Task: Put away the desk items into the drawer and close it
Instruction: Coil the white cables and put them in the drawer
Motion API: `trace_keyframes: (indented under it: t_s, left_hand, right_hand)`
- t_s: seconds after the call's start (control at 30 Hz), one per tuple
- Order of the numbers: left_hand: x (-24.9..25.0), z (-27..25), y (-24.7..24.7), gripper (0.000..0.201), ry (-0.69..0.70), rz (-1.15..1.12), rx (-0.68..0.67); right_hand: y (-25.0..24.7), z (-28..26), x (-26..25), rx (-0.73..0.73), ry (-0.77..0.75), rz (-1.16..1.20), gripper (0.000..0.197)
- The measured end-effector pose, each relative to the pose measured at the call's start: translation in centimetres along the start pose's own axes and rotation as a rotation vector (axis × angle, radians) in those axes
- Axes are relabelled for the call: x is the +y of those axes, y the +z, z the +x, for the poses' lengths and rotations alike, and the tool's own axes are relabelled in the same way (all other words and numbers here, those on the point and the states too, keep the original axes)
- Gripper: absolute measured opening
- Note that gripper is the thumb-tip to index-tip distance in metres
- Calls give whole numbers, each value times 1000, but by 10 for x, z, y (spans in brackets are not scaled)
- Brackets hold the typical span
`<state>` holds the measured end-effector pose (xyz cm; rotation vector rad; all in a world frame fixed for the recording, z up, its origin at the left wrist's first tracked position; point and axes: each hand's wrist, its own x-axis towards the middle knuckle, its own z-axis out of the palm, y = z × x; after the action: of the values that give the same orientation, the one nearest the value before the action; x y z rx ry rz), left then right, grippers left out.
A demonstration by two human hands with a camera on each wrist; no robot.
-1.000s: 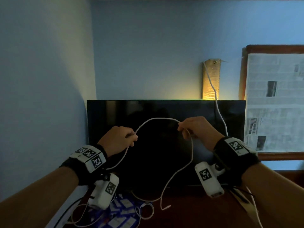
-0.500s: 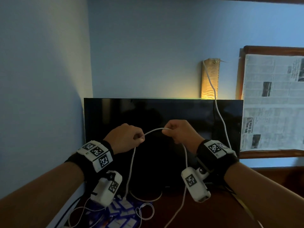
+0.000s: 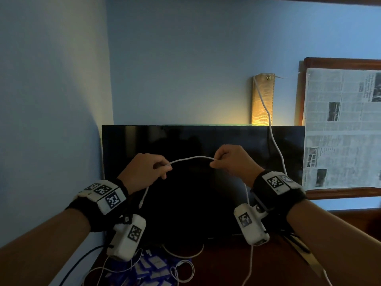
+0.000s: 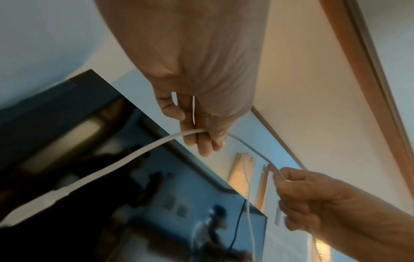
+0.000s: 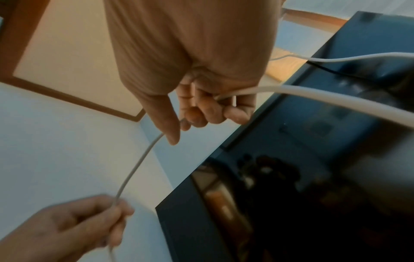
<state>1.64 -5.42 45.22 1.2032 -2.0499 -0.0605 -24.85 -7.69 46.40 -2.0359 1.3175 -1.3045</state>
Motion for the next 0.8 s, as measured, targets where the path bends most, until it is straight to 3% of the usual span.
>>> trace_keyframes:
  t_s: [0.13,0.3,0.63,0.8]
  left_hand:
    - [28,4,7,11,70,-55,24]
    - [37,0,4,14,104,-76,-23]
    - [8,-14,-11,19,-77,-133,-32]
    - [28,-11,-5,26,-181,-509,79]
  right_hand:
    - [13,-9,-18,-105,-96,-35,14]
    - [6,-21,-21,-41,-114,178,21]
    - [-17,-24,13,120,24,200,22]
    - [1,-20,15,163,47,187,29]
